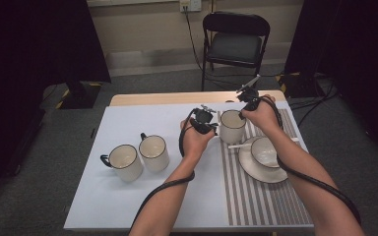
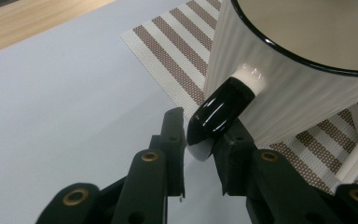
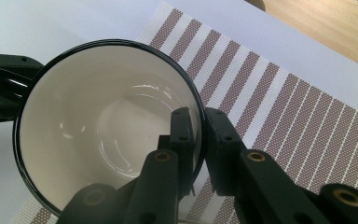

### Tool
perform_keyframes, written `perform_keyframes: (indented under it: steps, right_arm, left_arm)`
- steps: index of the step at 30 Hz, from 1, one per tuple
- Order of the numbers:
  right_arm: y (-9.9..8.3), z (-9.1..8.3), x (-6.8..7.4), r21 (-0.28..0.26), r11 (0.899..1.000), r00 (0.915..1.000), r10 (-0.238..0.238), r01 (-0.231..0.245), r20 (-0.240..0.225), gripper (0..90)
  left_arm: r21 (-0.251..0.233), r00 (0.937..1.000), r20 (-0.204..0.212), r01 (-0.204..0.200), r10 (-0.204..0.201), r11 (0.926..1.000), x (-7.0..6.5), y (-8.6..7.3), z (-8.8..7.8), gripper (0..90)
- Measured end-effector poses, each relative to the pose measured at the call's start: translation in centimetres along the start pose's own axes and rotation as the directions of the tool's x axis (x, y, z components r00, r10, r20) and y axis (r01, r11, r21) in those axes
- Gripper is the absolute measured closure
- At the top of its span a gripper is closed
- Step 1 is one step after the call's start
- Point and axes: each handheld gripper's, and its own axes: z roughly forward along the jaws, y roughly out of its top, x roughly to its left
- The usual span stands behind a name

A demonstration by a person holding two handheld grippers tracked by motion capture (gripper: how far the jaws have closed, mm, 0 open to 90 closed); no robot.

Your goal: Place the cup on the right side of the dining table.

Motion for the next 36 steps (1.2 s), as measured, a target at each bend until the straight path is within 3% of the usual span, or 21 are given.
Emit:
perform_keyframes:
  steps: [8,14,21,29,36]
  right_arm:
    - [-0.18,-0.17,-0.14,-0.019,1.000,0.9999,0.009,-0.009,-0.005,75.8]
    - [-0.36,-0.13,-0.19,-0.032,0.999,0.9999,0.011,-0.012,-0.009,68.9]
    - [-0.43,-0.09,-0.09,-0.047,0.999,1.0000,-0.001,0.001,0.002,55.8]
    - [-0.49,-0.12,0.17,-0.081,0.997,0.9999,0.011,-0.011,-0.012,39.5]
    - [-0.47,-0.44,0.80,-0.085,0.996,1.0000,0.004,-0.004,-0.001,30.4]
  left_arm:
    - [-0.010,0.9995,-0.015,-0.027,0.027,0.9996,0.19,-0.07,-0.05,69.3]
    - [-0.023,0.9996,-0.016,-0.023,0.023,0.9995,0.36,-0.20,-0.15,62.7]
    - [-0.017,0.9997,0.013,-0.022,0.022,0.9996,0.47,-0.33,-0.12,50.1]
    - [-0.022,0.9999,0.010,-0.013,0.013,0.9997,0.73,-0.43,-0.43,34.8]
    - [-0.023,0.9992,0.031,-0.023,0.024,0.9995,0.71,-0.52,-0.94,28.1]
